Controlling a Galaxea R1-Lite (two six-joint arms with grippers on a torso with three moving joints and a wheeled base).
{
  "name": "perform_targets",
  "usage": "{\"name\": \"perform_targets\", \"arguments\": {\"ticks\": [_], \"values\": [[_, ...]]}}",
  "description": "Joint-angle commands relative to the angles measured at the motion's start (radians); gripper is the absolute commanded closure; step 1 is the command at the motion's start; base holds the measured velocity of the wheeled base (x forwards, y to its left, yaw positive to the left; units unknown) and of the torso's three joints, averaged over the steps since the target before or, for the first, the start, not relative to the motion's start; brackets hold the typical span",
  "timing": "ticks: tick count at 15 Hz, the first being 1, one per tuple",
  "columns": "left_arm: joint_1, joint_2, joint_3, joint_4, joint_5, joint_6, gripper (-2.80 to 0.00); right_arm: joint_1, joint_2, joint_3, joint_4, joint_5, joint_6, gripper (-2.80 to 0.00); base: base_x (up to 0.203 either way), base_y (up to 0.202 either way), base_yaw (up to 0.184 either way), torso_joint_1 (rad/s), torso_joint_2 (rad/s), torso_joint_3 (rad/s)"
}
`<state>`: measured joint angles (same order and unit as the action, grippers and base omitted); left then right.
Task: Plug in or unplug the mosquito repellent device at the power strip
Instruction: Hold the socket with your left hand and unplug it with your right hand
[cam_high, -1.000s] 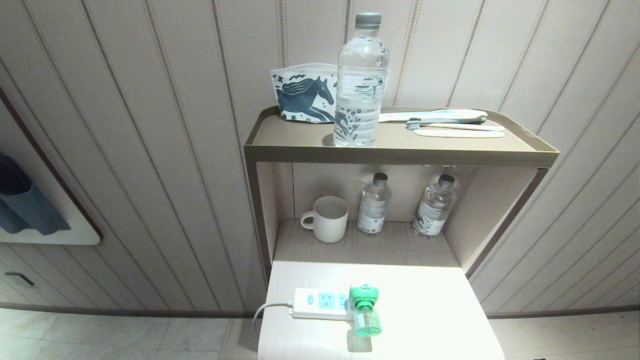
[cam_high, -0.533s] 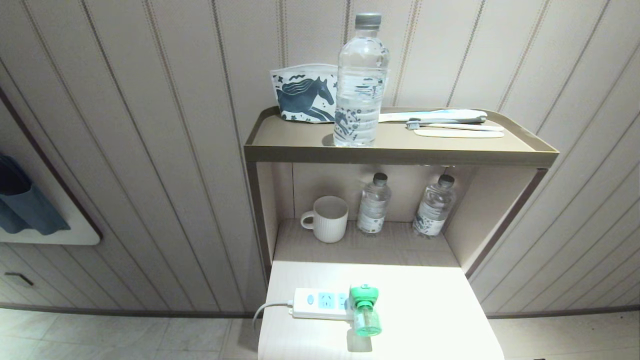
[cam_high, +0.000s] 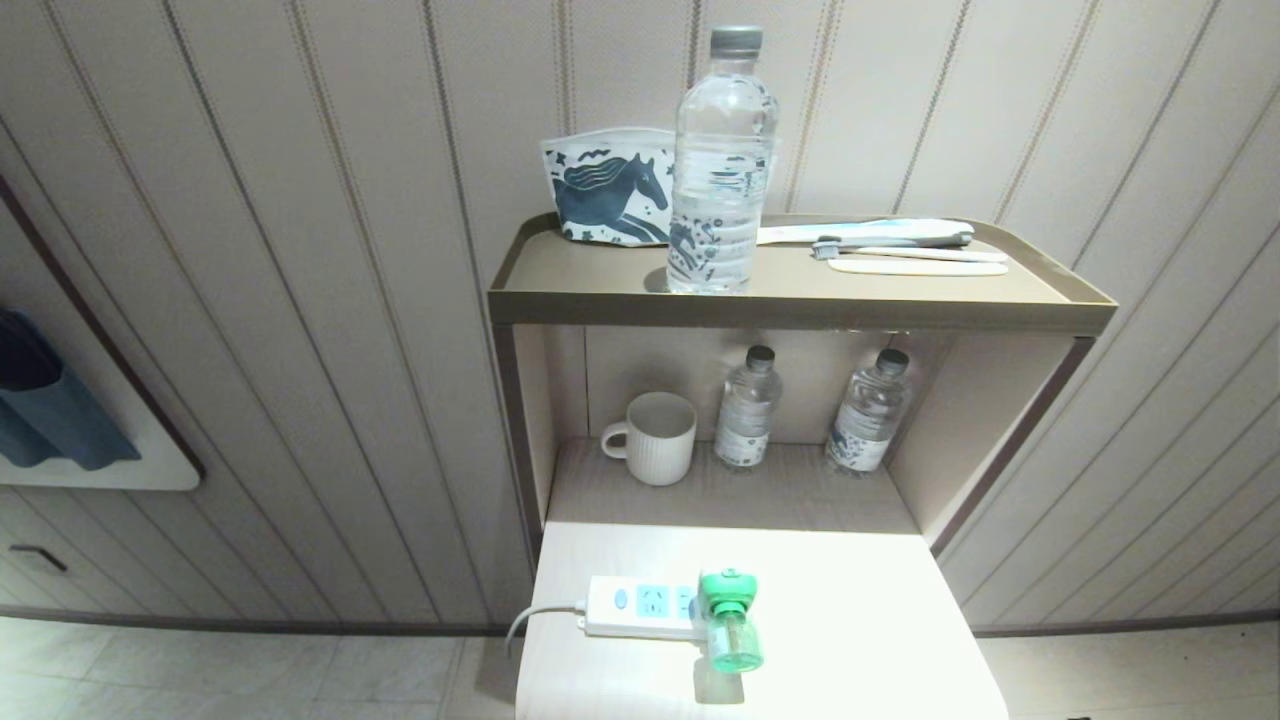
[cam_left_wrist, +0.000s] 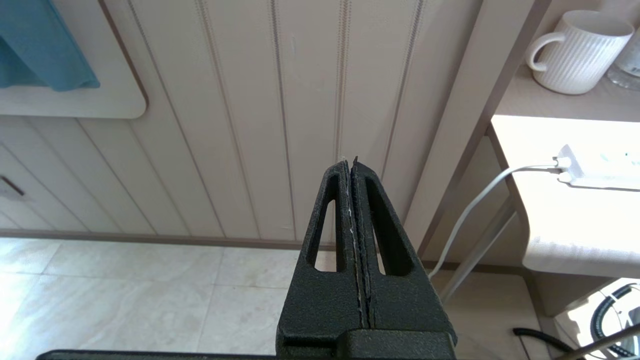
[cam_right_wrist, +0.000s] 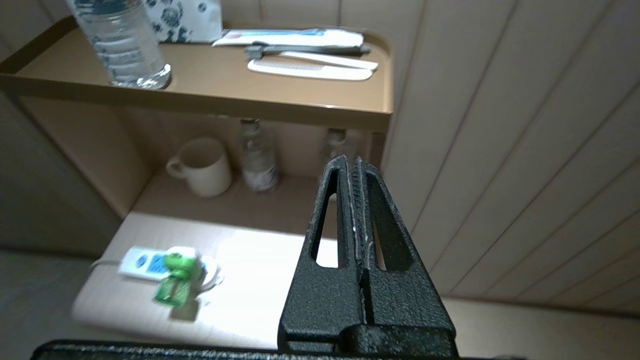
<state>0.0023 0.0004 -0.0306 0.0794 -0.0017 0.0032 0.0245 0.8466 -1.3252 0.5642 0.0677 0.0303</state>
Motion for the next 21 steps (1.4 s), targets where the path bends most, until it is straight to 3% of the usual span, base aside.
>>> {"name": "perform_targets", "arguments": {"ticks": [1,3,6,10,16,17,21], "values": [[0.001,0.000,0.000,0.000,0.000,0.000,0.00,0.093,0.357,-0.270,0.350,-0.001,0.067,0.00,0.000,0.000,0.000,0.000,0.00,0.000],[0.001,0.000,0.000,0.000,0.000,0.000,0.00,0.190,0.570,-0.414,0.620,-0.001,0.144,0.00,0.000,0.000,0.000,0.000,0.00,0.000],[0.001,0.000,0.000,0.000,0.000,0.000,0.00,0.423,0.787,-0.545,0.799,-0.002,0.249,0.00,0.000,0.000,0.000,0.000,0.00,0.000],[0.001,0.000,0.000,0.000,0.000,0.000,0.00,0.585,0.931,-0.622,0.751,-0.008,0.287,0.00,0.000,0.000,0.000,0.000,0.00,0.000],[0.001,0.000,0.000,0.000,0.000,0.000,0.00,0.625,0.994,-0.623,0.723,-0.041,0.293,0.00,0.000,0.000,0.000,0.000,0.00,0.000],[0.001,0.000,0.000,0.000,0.000,0.000,0.00,0.642,0.999,-0.623,0.720,-0.075,0.296,-2.80,0.000,0.000,0.000,0.000,0.00,0.000],[0.001,0.000,0.000,0.000,0.000,0.000,0.00,0.702,1.034,-0.627,0.669,-0.148,0.299,-2.80,0.000,0.000,0.000,0.000,0.00,0.000]]}}
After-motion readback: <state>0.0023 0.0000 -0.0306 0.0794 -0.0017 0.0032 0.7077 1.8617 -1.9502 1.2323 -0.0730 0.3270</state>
